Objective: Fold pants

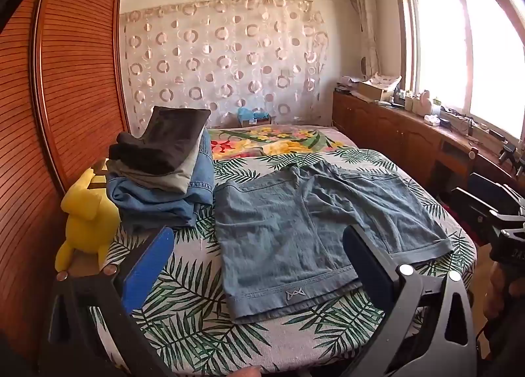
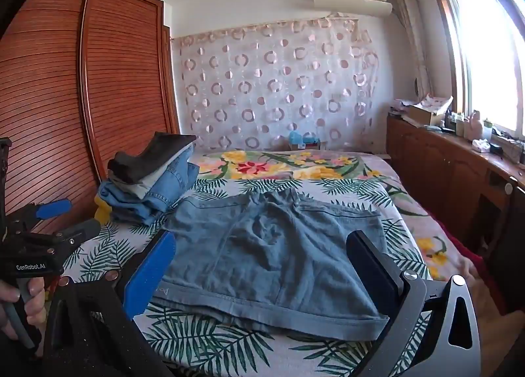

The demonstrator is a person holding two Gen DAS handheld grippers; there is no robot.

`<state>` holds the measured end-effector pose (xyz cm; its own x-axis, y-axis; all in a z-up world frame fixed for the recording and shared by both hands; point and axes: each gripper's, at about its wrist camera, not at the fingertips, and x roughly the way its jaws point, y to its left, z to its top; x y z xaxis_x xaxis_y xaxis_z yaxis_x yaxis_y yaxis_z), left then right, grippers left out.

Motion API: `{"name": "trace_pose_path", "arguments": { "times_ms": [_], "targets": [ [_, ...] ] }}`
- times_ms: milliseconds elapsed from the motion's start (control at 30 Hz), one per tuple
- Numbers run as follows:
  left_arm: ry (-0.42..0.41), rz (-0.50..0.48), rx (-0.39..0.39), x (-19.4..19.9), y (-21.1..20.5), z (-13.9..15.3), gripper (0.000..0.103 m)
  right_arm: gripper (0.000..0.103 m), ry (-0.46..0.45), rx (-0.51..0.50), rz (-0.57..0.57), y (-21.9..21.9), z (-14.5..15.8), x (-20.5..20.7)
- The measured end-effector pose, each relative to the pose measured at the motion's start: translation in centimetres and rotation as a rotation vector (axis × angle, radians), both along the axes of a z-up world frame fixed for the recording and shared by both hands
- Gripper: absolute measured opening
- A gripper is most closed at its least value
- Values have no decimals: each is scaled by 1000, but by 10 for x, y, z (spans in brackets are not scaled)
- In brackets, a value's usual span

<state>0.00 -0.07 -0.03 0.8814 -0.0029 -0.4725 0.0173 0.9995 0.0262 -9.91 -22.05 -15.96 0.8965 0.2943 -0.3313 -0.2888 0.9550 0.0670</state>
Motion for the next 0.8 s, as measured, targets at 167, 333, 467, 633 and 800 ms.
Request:
{"name": "trace_pose_path", "arguments": {
  "times_ms": [167, 333, 467, 633, 800],
  "targets": [
    [10, -1, -14, 2, -5, -2, 103, 103, -1, -5, -8, 1, -1, 4],
    [5, 9, -13, 1, 1, 4, 103, 103, -6, 4, -2, 2, 1, -1],
    [-4, 1, -21, -3, 7, 3, 103, 103, -1, 11, -3, -1, 1, -1],
    [-7, 5, -22, -2, 5, 3, 103, 103, -2, 8, 0, -2, 1, 0],
    [-9, 4, -21, -2, 5, 3, 103, 103, -3, 8, -4, -2, 0, -1]
  ]
}}
